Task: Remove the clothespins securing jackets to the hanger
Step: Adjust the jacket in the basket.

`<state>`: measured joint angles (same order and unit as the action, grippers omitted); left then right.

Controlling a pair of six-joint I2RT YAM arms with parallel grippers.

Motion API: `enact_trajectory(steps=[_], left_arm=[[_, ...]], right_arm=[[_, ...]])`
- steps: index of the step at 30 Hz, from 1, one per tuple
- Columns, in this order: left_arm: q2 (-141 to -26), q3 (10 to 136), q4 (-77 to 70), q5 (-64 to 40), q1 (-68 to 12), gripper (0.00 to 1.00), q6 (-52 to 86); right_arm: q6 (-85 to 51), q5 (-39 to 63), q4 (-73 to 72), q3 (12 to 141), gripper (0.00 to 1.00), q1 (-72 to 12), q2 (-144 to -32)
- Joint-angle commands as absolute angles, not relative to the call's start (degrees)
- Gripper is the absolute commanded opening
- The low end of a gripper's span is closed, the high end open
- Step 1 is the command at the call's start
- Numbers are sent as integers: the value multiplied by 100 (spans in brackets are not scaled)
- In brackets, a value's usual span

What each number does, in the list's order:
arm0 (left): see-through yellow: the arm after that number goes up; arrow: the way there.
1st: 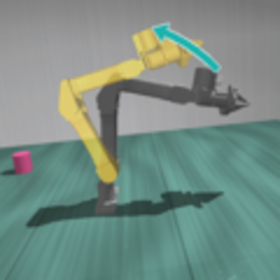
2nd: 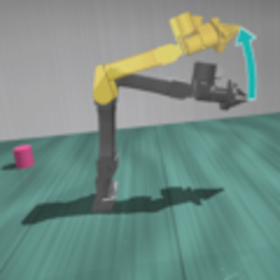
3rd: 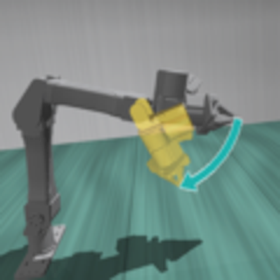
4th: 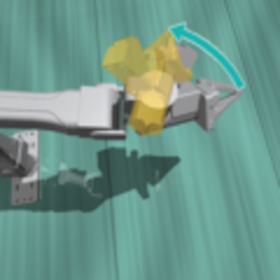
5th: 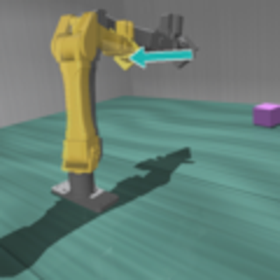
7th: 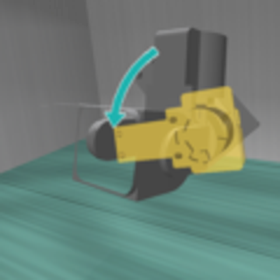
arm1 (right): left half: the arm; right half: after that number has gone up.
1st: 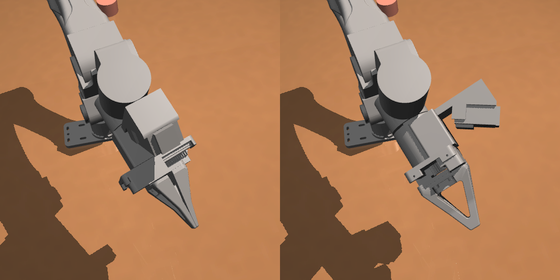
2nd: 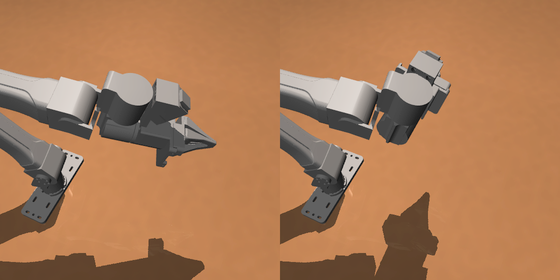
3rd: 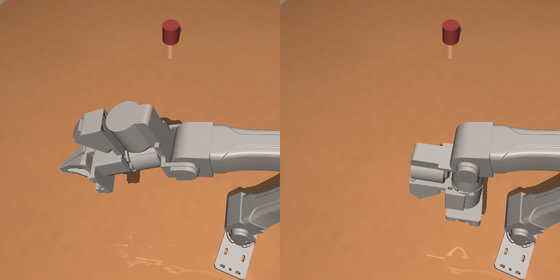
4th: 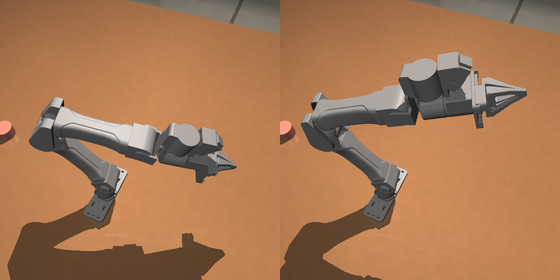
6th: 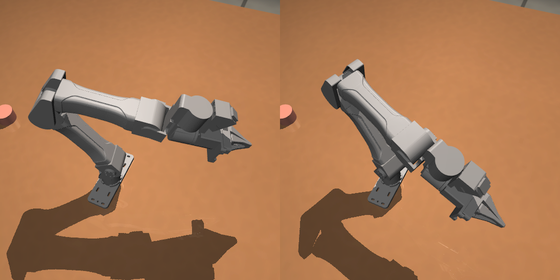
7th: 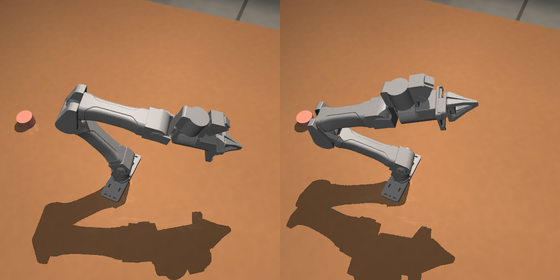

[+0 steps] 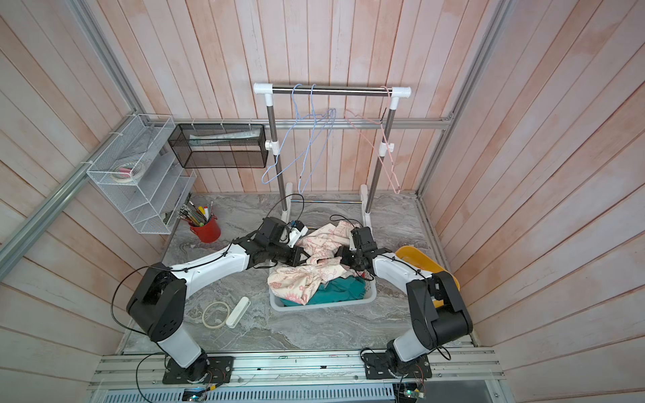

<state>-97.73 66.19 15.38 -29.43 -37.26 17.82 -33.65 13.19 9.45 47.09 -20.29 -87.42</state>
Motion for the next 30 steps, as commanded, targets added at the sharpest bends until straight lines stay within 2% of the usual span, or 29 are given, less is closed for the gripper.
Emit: enact_trajectory(steps=[1, 9, 15, 20, 24, 30], left_arm=[[-10027, 6197, 1721, -2464, -3831, 0, 1912], [-10783, 6011, 1584, -1574, -3885, 0, 1891], [-10849, 5792, 1407, -1441, -3885, 0, 1907], [-10682, 5645, 1266, -1455, -3884, 0, 1986], [-10659, 5622, 1212, -1487, -3893, 0, 1996], [-10706, 5640, 1189, -1487, -3888, 0, 2038]], right_arm=[[-3574, 967, 1796, 4459, 62, -1974, -8534], [-3539, -212, 2856, 5715, 69, -2568, -7780], [-3265, -755, 3456, 7058, 70, -2925, -8067], [-2795, -495, 2757, 7326, 70, -2922, -8586], [-2499, -192, 2206, 7417, 64, -2933, -9226], [-2489, -206, 2478, 7095, 61, -3075, -9657]])
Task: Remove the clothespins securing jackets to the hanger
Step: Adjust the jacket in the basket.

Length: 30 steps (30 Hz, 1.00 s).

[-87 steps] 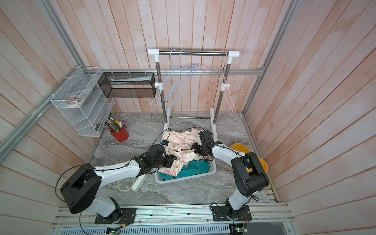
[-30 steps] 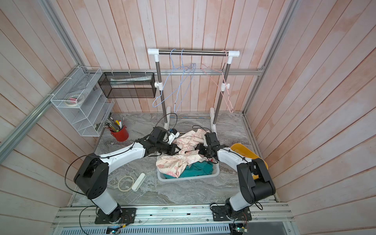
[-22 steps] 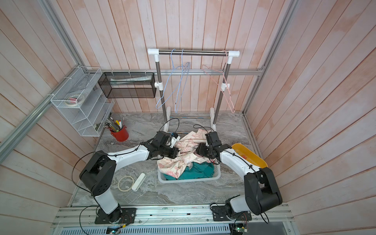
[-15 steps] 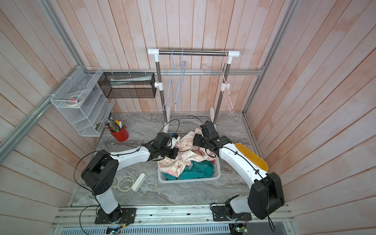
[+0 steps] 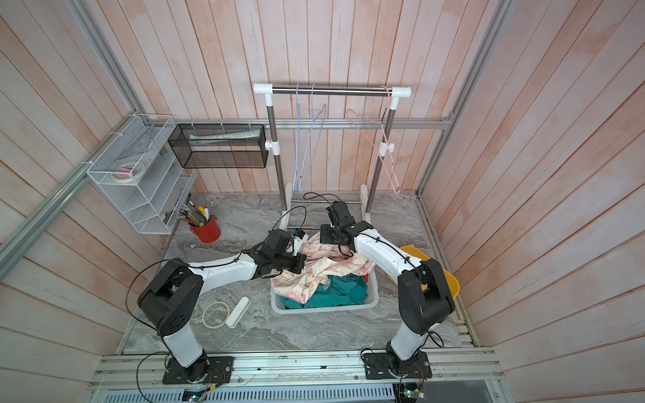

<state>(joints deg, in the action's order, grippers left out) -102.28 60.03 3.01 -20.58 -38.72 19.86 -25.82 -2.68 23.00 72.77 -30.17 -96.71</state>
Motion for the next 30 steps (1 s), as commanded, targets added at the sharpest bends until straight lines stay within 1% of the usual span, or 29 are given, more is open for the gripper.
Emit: enact_trajectory(steps=[1, 3, 6, 8, 11, 18, 19, 22, 24, 29, 30], left_arm=[[-10690, 5621, 1174, -1475, -3894, 0, 2056], [-10684, 5583, 1144, -1491, -3888, 0, 2094], [-10722, 5542, 1086, -1482, -3889, 0, 2187], [-10776, 5534, 1024, -1508, -3892, 0, 2229], [-10897, 5595, 1049, -1477, -3883, 0, 2301], [-10957, 5568, 995, -1409, -3883, 0, 2399], [-11005, 5572, 968, -1450, -3883, 0, 2414], [-11146, 5588, 949, -1458, -3876, 0, 2452], [-11220, 5585, 947, -1463, -3858, 0, 2499], [-11452, 5553, 791, -1514, -3771, 0, 2600], [-11514, 5547, 755, -1541, -3758, 0, 2627]], right_arm=[[-2562, -199, 2601, 6965, 59, -3076, -9725], [-2688, -137, 2874, 6792, 52, -3074, -9853], [-2834, -22, 2918, 6428, 41, -3098, -10011], [-2874, 116, 2830, 6286, 40, -3111, -10157], [-2901, 170, 3063, 6417, 32, -3134, -10405], [-2919, 349, 3244, 6123, 30, -3260, -9993], [-2897, 421, 3202, 6076, 30, -3248, -10076], [-2725, 816, 3244, 6096, 22, -3204, -10527], [-2678, 990, 3186, 6005, 20, -3194, -10703], [-2547, 1123, 3064, 5983, 17, -3141, -11098], [-2522, 1174, 3039, 6009, 13, -3088, -11286]])
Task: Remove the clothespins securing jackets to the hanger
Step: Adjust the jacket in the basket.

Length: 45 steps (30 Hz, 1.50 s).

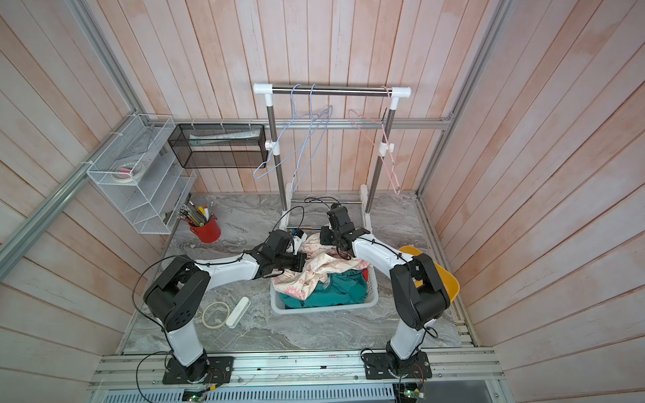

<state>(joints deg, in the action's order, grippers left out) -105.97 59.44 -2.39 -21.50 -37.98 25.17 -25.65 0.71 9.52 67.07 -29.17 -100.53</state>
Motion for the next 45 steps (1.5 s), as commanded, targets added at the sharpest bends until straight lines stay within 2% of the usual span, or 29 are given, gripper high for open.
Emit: enact_trajectory(steps=[1, 5, 10, 16, 21, 25, 33, 45], left_arm=[[-11559, 5546, 730, -1554, -3761, 0, 2647], [-11599, 5485, 677, -1539, -3728, 0, 2705], [-11396, 5302, 574, -1462, -3700, 0, 2728], [-11175, 5170, 556, -1463, -3765, 0, 2735], [-11043, 5160, 606, -1319, -3904, 0, 2622], [-11074, 5116, 586, -1246, -3944, 0, 2660], [-11101, 5133, 440, -1269, -4015, 0, 2744], [-11080, 5071, 360, -1286, -4021, 0, 2737]], right_arm=[[-2499, 1215, 3001, 6009, 11, -3076, -11419], [-2523, 1223, 2995, 5942, 2, -3091, -11539], [-2621, 738, 3409, 6236, 5, -3111, -10603], [-2624, 714, 3937, 6776, 7, -3167, -10151], [-2481, 873, 4207, 6806, 7, -3295, -10199], [-2532, 601, 4457, 6921, 1, -3374, -10240], [-2769, 313, 4679, 7707, 12, -3378, -9680], [-2956, 836, 4448, 6879, 12, -3480, -9680]])
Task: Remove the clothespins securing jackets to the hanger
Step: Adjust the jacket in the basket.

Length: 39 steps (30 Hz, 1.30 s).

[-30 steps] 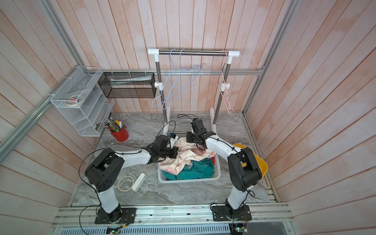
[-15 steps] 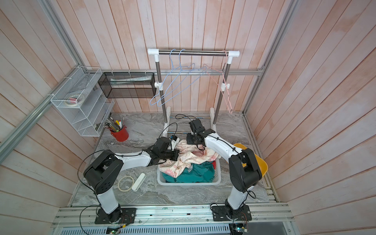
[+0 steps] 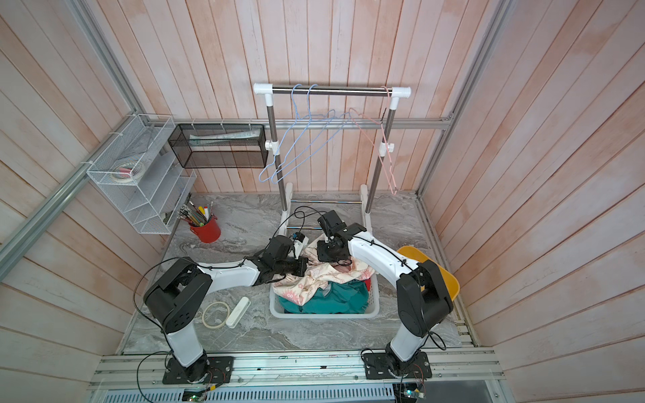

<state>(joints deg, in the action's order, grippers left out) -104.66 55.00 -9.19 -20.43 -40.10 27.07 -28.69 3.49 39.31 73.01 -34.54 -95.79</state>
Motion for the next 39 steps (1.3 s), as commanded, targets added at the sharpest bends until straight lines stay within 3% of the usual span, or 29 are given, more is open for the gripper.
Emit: enact_trajectory(steps=[1, 9, 17, 28, 31, 35, 39], left_arm=[[-11067, 5058, 354, -1285, -4025, 0, 2741], [-11292, 5155, 339, -1245, -4025, 0, 2790], [-11701, 5192, 247, -1200, -4025, 0, 2916], [-11833, 5610, 283, -1193, -3874, 0, 2944], [-11677, 5869, 491, -1081, -3833, 11, 2931], [-11243, 5934, 811, -721, -3823, 35, 2900], [-10634, 5842, 951, -747, -3818, 47, 2849]], right_arm=[[-2913, 871, 4308, 6741, 12, -3416, -9772], [-2922, 945, 3359, 6047, 12, -2951, -10698], [-3203, 894, 2671, 5343, 14, -3072, -11526], [-3697, 569, 2043, 5208, 36, -3166, -11765], [-3662, 445, 2113, 5346, 40, -3005, -11722], [-3593, 341, 2195, 5387, 47, -2876, -11512], [-3482, 333, 2338, 5478, 54, -2813, -11263]])
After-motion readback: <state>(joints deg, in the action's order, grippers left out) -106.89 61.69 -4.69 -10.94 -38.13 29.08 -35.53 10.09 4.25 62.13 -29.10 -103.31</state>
